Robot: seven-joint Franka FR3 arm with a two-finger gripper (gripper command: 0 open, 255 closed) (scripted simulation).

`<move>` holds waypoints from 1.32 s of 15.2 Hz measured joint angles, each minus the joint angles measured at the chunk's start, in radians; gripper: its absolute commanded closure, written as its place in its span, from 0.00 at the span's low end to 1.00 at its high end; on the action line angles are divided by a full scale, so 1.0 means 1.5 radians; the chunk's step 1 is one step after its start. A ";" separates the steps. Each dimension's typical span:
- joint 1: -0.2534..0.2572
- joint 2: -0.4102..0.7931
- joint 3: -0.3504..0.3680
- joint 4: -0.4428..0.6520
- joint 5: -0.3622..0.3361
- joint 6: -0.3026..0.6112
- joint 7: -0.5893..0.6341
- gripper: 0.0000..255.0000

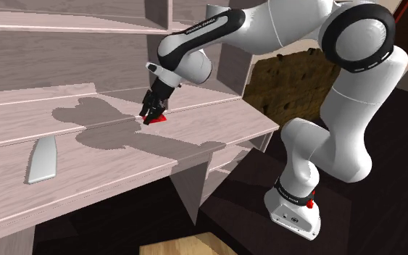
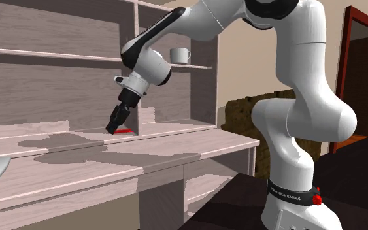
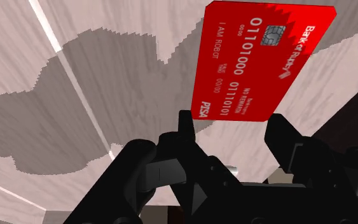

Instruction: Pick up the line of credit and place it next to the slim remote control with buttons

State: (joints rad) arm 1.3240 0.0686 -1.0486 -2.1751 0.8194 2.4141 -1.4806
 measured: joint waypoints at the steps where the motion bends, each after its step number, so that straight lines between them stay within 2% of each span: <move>1: -0.008 0.046 0.007 0.032 0.041 -0.021 -0.015 1.00; 3: -0.021 0.096 0.025 0.074 0.080 -0.042 -0.012 1.00; 6: -0.066 0.193 0.065 0.167 0.143 -0.086 -0.006 1.00; 9: -0.107 0.273 0.098 0.265 0.175 -0.122 0.022 1.00; 15: -0.184 0.409 0.147 0.457 0.210 -0.171 0.090 1.00; 20: -0.197 0.435 0.163 0.468 0.229 -0.161 0.080 1.00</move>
State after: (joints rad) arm 1.0284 0.7208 -0.8042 -1.4728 1.1632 2.1724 -1.3610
